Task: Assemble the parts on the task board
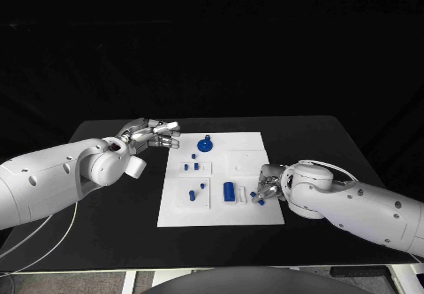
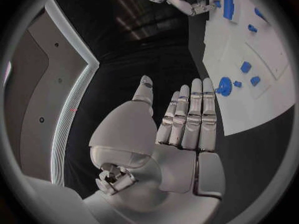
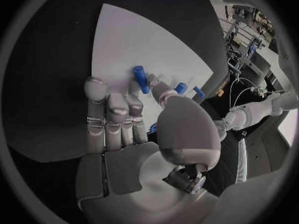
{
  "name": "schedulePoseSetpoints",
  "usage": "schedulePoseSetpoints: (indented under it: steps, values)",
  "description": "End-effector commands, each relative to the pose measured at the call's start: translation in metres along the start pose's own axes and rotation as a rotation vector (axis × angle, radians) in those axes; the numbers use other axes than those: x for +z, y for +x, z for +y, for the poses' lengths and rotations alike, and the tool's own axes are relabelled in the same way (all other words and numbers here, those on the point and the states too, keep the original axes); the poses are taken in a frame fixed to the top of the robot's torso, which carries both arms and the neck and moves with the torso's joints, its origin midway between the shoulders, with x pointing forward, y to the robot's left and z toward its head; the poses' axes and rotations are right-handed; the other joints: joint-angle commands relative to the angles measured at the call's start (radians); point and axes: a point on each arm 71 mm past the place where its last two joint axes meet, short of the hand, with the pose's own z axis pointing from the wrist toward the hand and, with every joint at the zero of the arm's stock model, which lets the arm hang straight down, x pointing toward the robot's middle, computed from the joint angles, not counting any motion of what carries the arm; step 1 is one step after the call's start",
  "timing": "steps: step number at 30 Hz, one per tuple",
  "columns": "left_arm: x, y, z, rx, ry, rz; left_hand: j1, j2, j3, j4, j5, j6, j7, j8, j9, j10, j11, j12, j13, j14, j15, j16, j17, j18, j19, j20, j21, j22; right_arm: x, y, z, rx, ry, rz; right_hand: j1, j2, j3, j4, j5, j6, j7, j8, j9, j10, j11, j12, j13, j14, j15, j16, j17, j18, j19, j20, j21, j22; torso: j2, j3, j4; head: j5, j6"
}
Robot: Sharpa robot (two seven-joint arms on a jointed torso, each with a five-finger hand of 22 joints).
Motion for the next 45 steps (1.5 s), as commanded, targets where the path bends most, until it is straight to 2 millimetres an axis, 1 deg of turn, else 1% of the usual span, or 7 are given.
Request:
schedulePoseSetpoints:
  steps: [1, 7, 13, 26, 38, 43, 45]
  values:
    - [0.0, 0.003, 0.0, 0.003, 0.001, 0.022, -0.003, -0.004, -0.001, 0.004, -0.004, -0.003, 0.0, 0.002, 0.001, -0.007, 0.001, -0.004, 0.001, -0.006, 0.0, -0.003, -0.001, -0.004, -0.005, 0.0, -0.004, -0.001, 0.001, 0.004, -0.008, -0.071, 0.081, -0.008, 0.002, -0.002, 0.0, -0.007, 0.006, -0.005, 0.007, -0.006, -0.566, -0.008, -0.001, -0.002, -0.002, 0.001, 0.006, -0.004, -0.001, 0.006, 0.047, 0.007, -0.007, 0.001, 0.0, -0.0005, -0.0007, 0.0, 0.0]
    - [0.001, 0.003, 0.001, 0.003, -0.003, 0.025, -0.003, -0.004, -0.002, 0.004, -0.004, -0.007, 0.001, 0.001, 0.001, -0.01, 0.002, -0.004, 0.001, -0.006, 0.0, -0.003, -0.001, -0.004, -0.005, 0.0, -0.005, -0.002, 0.001, 0.011, -0.008, -0.148, 0.084, 0.042, -0.034, -0.03, -0.049, 0.017, 0.147, -0.052, 0.02, -0.007, -0.58, -0.023, 0.007, -0.021, -0.018, -0.002, 0.012, -0.009, -0.003, 0.008, 0.043, 0.012, -0.023, -0.004, -0.001, -0.0009, -0.0003, -0.003, -0.001]
    - [0.001, 0.004, 0.001, 0.002, -0.004, 0.028, -0.003, -0.005, -0.002, 0.004, -0.004, -0.009, 0.002, 0.001, 0.001, -0.011, 0.002, -0.004, 0.001, -0.007, 0.001, -0.003, -0.001, -0.004, -0.005, 0.0, -0.005, -0.002, 0.001, 0.018, -0.007, -0.189, 0.084, 0.065, -0.025, -0.029, 0.009, -0.014, 0.286, -0.074, 0.029, -0.007, -0.605, -0.031, 0.008, -0.025, -0.026, -0.002, 0.012, -0.013, -0.003, 0.011, 0.045, 0.014, -0.029, -0.004, 0.0, -0.0001, -0.0001, -0.003, -0.005]
    - [0.001, 0.004, 0.001, 0.003, -0.005, 0.029, -0.002, -0.005, -0.002, 0.003, -0.004, -0.013, 0.002, 0.002, 0.001, -0.012, 0.003, -0.004, 0.001, -0.008, 0.001, -0.003, -0.002, -0.003, -0.005, 0.001, -0.007, -0.003, 0.003, 0.027, -0.007, -0.227, 0.09, 0.073, -0.067, 0.028, 0.135, -0.123, 0.506, -0.049, 0.029, -0.006, -0.605, -0.036, 0.002, -0.014, -0.029, -0.002, 0.008, -0.014, 0.004, 0.009, 0.046, 0.011, -0.028, 0.014, 0.0, -0.0003, 0.0002, -0.004, -0.01]
    - [0.001, 0.004, 0.001, 0.002, -0.006, 0.03, -0.002, -0.005, -0.002, 0.003, -0.004, -0.013, 0.002, 0.002, 0.001, -0.012, 0.003, -0.004, 0.001, -0.008, 0.001, -0.003, -0.002, -0.003, -0.005, 0.001, -0.007, -0.003, 0.001, 0.025, -0.003, -0.165, 0.056, 0.041, -0.109, 0.043, 0.192, -0.13, 0.543, -0.02, 0.021, -0.006, -0.604, -0.026, -0.002, 0.0, -0.023, -0.001, 0.005, -0.011, 0.006, 0.007, 0.049, 0.007, -0.016, 0.029, 0.0, 0.0, 0.0001, -0.003, -0.009]
    - [0.001, 0.005, 0.001, 0.002, -0.006, 0.031, -0.004, -0.005, -0.003, 0.004, -0.004, -0.018, 0.003, 0.001, 0.0, -0.013, 0.003, -0.004, 0.001, -0.008, 0.001, -0.003, -0.002, -0.003, -0.004, 0.001, -0.008, -0.004, -0.001, 0.018, 0.001, -0.088, 0.013, 0.015, -0.133, 0.039, 0.136, -0.086, 0.484, 0.0, 0.01, -0.006, -0.603, -0.015, -0.006, 0.008, -0.019, 0.002, 0.003, -0.007, 0.006, 0.005, 0.051, 0.006, -0.007, 0.032, 0.0, -0.0004, 0.0005, -0.003, -0.01]
    - [0.001, 0.005, 0.001, 0.002, -0.007, 0.031, -0.004, -0.005, -0.003, 0.004, -0.004, -0.018, 0.003, 0.001, 0.0, -0.013, 0.004, -0.004, 0.001, -0.008, 0.001, -0.003, -0.002, -0.003, -0.004, 0.001, -0.008, -0.004, -0.001, 0.015, 0.002, -0.055, -0.003, 0.005, -0.121, 0.039, 0.102, -0.073, 0.51, 0.0, 0.009, -0.006, -0.604, -0.014, -0.005, 0.008, -0.019, 0.002, 0.002, -0.006, 0.006, 0.004, 0.051, 0.005, -0.002, 0.033, 0.0, -0.0005, 0.0007, -0.002, -0.009]
